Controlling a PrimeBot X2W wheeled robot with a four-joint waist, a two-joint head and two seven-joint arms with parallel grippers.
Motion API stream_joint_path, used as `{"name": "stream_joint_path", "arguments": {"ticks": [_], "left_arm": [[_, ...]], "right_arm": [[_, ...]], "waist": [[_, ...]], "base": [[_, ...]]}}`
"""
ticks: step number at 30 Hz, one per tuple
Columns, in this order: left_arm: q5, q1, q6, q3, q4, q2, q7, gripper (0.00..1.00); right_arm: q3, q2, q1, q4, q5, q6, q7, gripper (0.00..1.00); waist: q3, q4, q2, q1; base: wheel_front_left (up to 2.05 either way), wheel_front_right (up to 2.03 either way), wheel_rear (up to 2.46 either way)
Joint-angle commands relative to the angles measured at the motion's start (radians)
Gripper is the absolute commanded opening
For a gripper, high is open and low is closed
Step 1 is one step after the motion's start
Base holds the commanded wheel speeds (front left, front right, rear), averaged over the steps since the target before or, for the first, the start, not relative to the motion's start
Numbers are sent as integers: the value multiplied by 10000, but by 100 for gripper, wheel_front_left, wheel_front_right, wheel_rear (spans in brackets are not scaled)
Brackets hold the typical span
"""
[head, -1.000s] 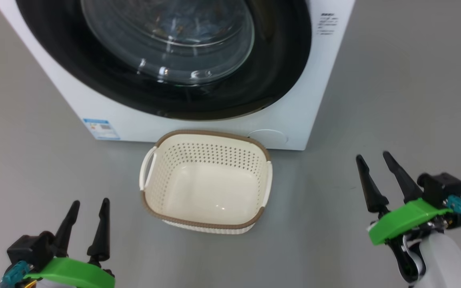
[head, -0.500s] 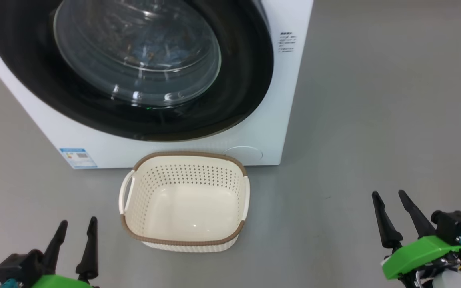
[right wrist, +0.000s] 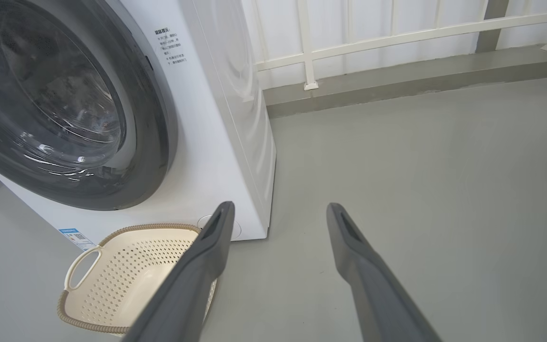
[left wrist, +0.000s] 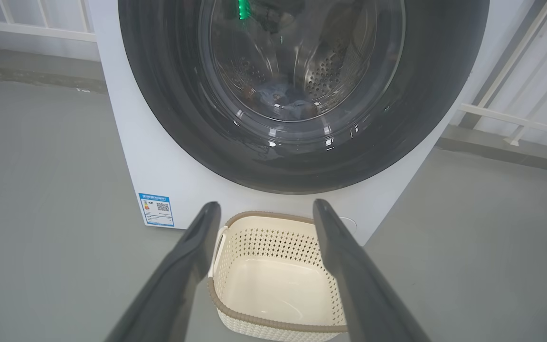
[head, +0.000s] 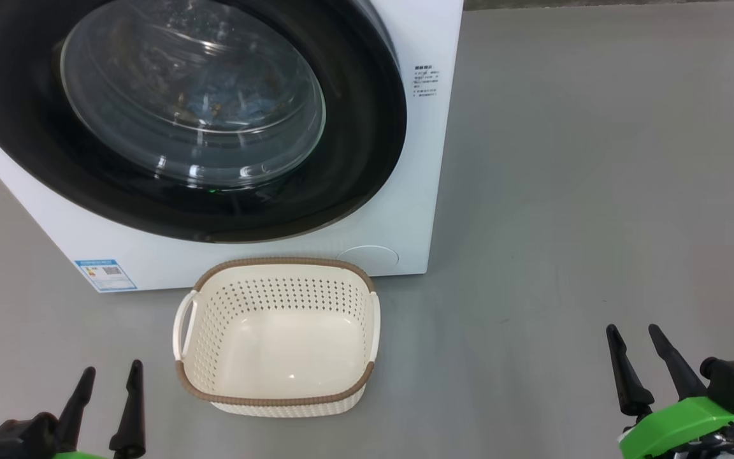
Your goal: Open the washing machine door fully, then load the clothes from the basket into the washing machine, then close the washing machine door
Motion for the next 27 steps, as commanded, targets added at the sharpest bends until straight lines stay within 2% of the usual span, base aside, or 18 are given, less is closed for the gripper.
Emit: {"name": "stream_joint_path", "arguments": {"ticks": [1,27], "left_arm": [[135,-112,-17,405,-194,292,-65,100],[258,-121,-17,564,-196,212,-65,100]], "right_arm": [[171,-71,72,-262,-12,-55,-48,100],[40,-3,181,-429,-49,-55,-48,100]], "waist": [[-16,-4,0,0],[-35,71,0,0]], "base": [[0,0,0],[0,0,0]]}}
